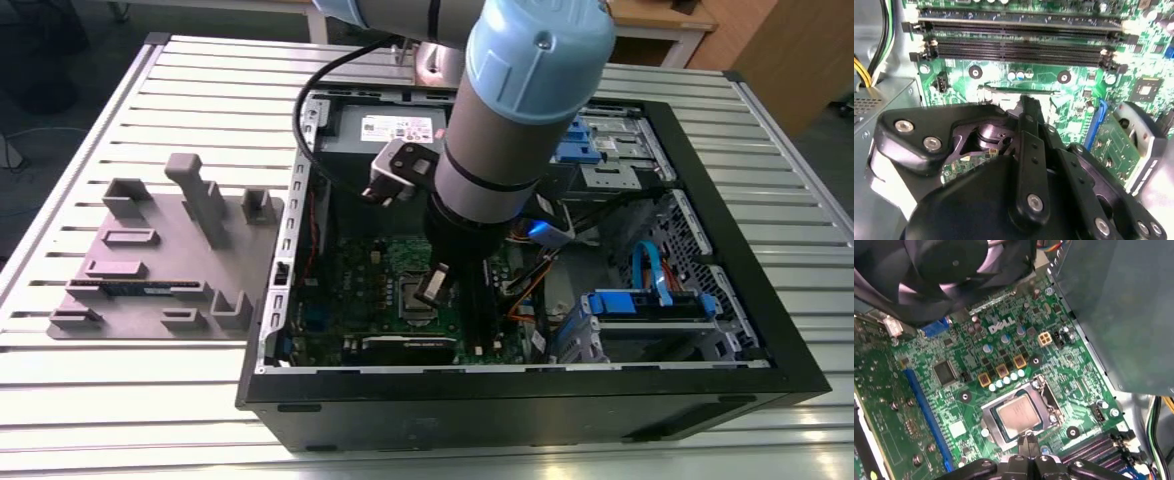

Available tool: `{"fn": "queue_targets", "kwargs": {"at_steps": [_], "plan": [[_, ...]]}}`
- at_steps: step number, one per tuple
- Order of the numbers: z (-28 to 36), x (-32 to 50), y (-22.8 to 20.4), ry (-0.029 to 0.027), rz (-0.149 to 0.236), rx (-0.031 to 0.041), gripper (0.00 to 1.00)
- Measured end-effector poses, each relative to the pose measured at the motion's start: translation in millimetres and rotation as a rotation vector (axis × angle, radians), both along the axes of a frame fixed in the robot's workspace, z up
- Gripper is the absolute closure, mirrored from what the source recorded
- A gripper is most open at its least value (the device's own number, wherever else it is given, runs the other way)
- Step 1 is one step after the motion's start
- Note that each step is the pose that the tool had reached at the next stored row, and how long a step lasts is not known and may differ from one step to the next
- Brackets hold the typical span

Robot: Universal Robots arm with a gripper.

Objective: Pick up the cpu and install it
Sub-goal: 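Install the first cpu locking lever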

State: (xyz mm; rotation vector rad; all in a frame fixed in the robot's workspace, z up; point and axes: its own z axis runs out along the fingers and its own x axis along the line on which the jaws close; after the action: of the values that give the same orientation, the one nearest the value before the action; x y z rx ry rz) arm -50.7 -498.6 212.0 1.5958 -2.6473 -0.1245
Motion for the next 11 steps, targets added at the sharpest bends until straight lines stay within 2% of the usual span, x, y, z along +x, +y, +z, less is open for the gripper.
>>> {"fn": "queue_targets", "kwargs": {"at_steps": [6, 11], "plan": [[-0.8, -0.1, 0.2, -0.0021, 0.000, 0.0001, 0.89], [-3.6, 4.3, 0.1, -0.0021, 0.000, -0.0002, 0.89]]}}
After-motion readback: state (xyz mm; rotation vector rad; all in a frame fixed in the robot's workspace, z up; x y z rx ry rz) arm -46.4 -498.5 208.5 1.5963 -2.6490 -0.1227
